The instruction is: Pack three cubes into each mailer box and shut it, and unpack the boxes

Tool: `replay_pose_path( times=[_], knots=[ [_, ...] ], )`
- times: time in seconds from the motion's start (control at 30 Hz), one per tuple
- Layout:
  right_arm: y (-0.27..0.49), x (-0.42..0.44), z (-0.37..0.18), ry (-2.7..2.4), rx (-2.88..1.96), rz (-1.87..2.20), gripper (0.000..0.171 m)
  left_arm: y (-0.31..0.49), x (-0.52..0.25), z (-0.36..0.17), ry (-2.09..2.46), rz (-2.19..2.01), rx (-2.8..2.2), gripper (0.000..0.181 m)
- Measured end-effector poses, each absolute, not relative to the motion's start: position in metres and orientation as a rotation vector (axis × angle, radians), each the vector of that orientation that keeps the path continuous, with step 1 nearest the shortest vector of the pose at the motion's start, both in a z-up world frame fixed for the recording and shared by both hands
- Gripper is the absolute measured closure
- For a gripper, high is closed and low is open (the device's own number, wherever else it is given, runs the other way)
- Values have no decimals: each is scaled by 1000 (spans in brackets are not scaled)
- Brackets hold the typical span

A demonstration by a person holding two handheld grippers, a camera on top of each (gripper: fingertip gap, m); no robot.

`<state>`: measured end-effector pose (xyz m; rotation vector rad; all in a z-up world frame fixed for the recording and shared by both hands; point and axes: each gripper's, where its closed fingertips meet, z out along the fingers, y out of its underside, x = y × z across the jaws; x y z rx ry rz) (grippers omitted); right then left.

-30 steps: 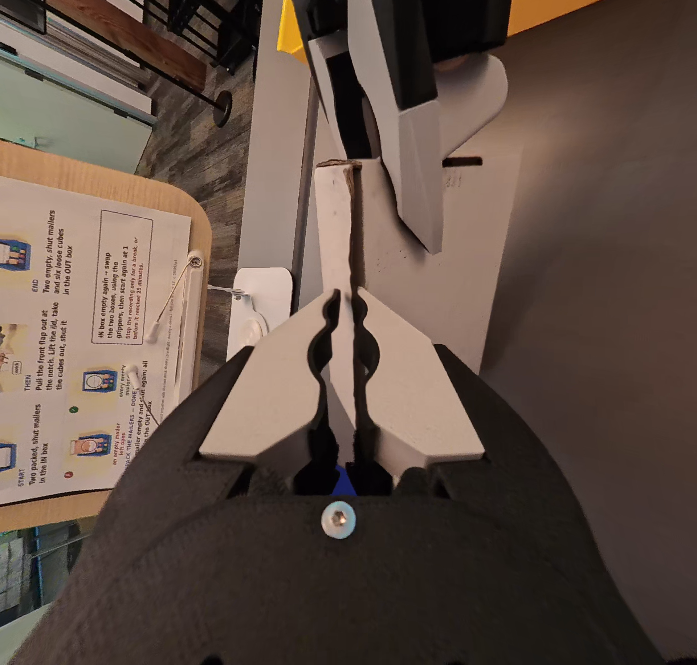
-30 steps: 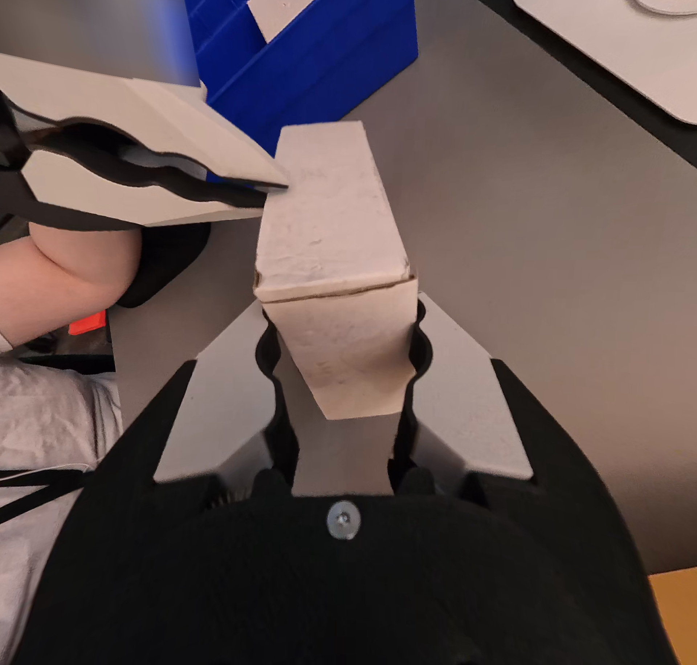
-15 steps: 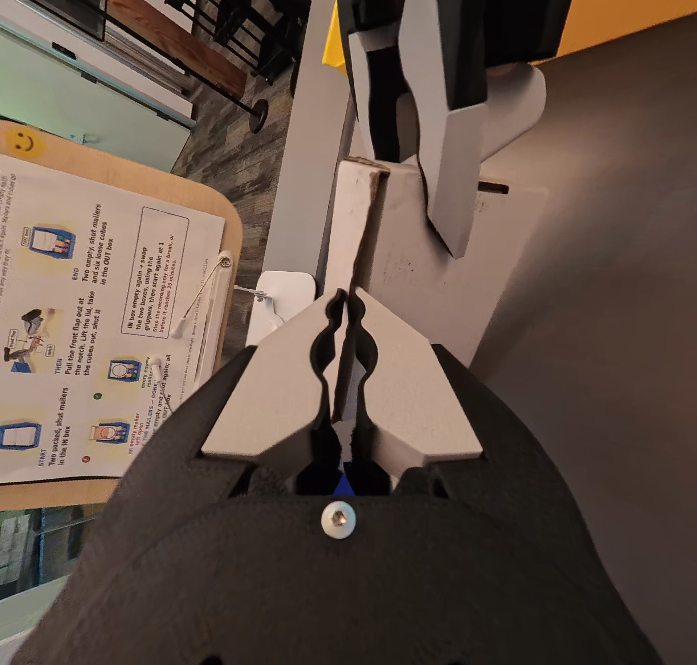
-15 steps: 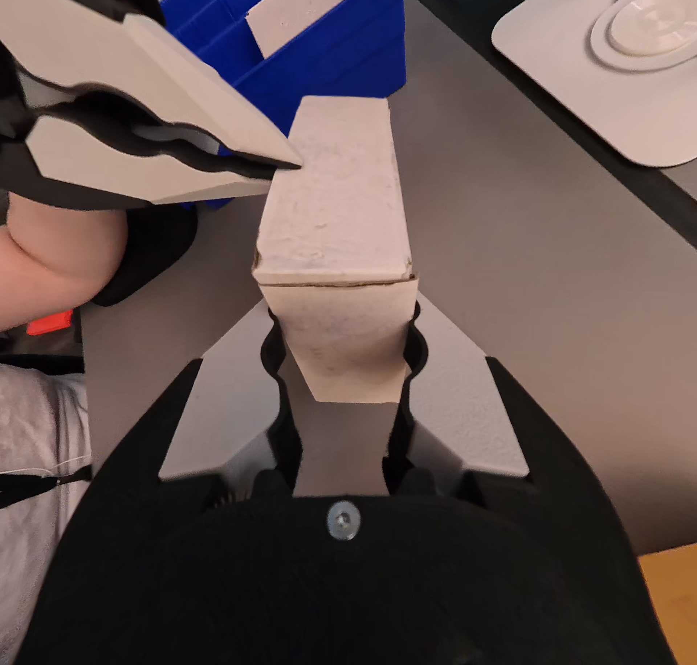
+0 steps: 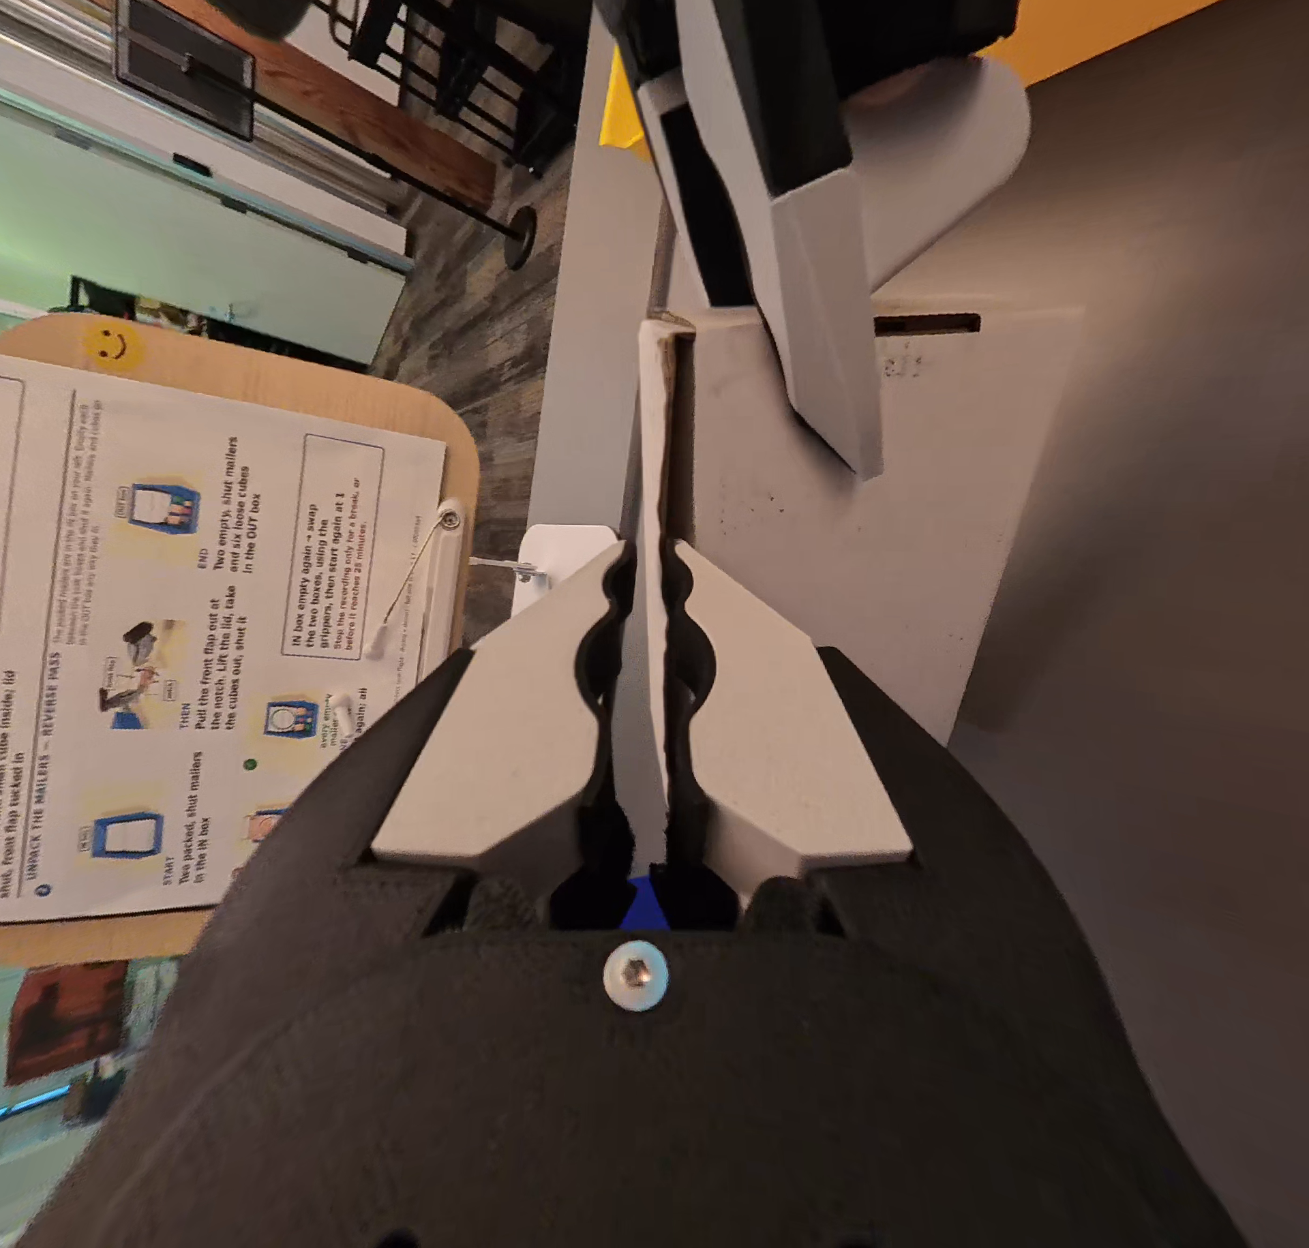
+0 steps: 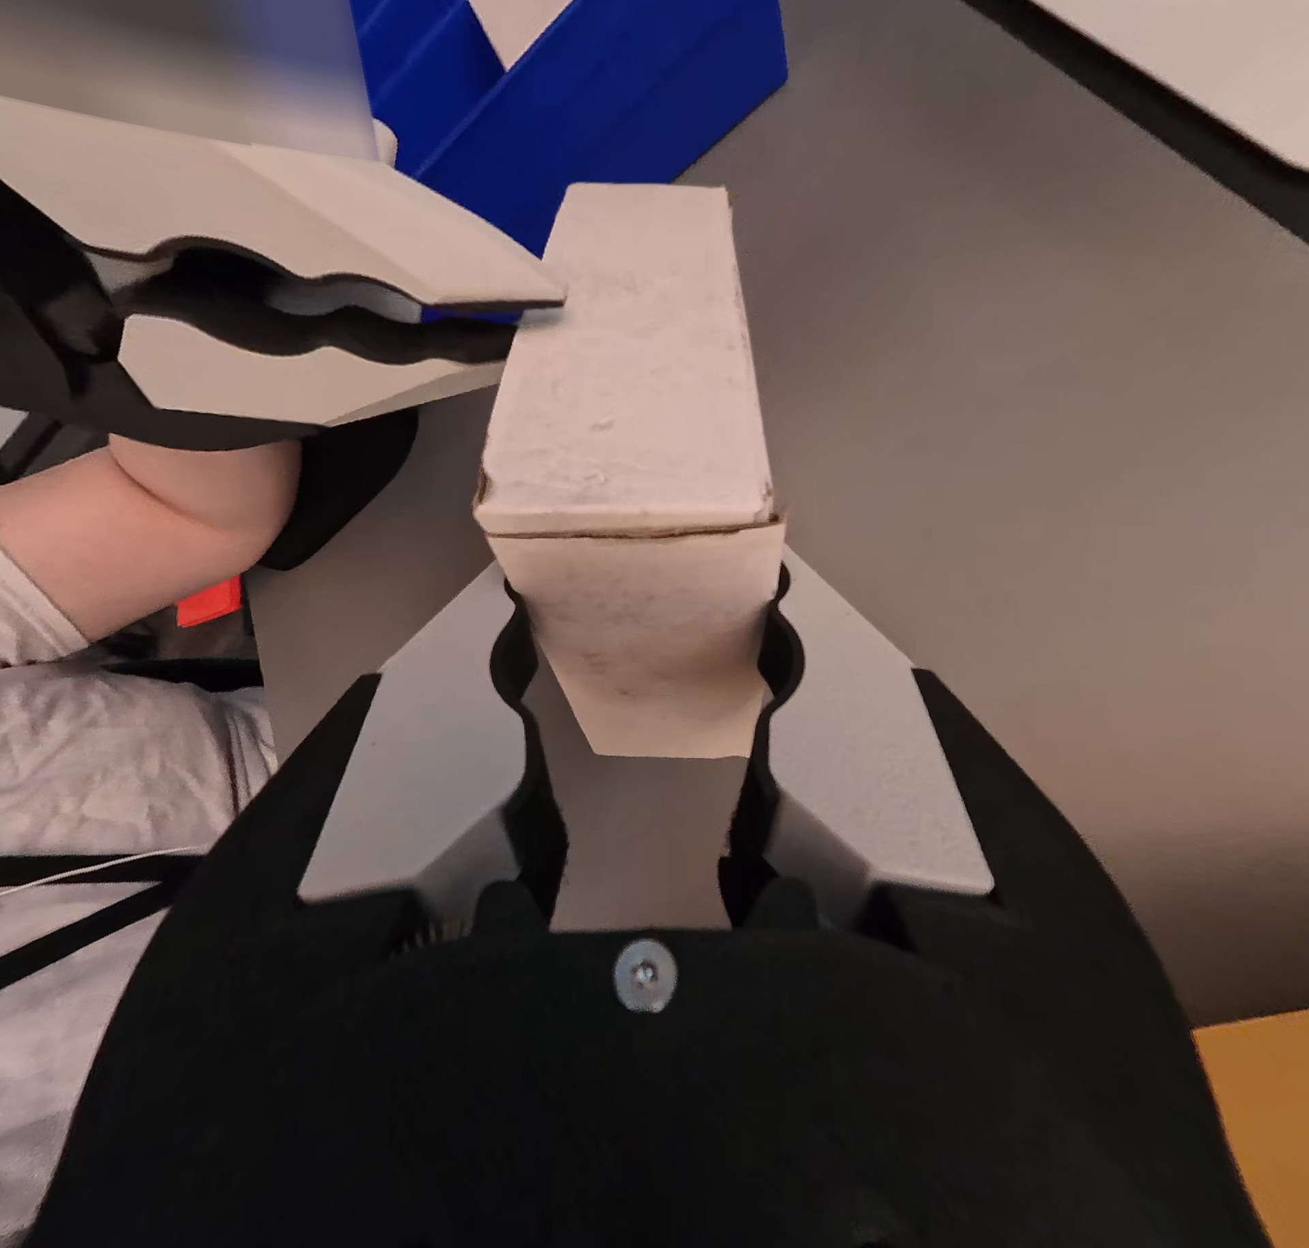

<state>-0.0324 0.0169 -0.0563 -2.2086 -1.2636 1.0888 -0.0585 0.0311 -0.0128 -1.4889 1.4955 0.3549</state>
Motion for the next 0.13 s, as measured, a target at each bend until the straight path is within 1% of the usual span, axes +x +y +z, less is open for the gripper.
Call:
replay_pose_path(
  times=[0.13],
  knots=[
    [8, -34, -61, -1369, -2179, 1088, 108, 19, -54, -19, 1556, 268, -1491, 179]
  ],
)
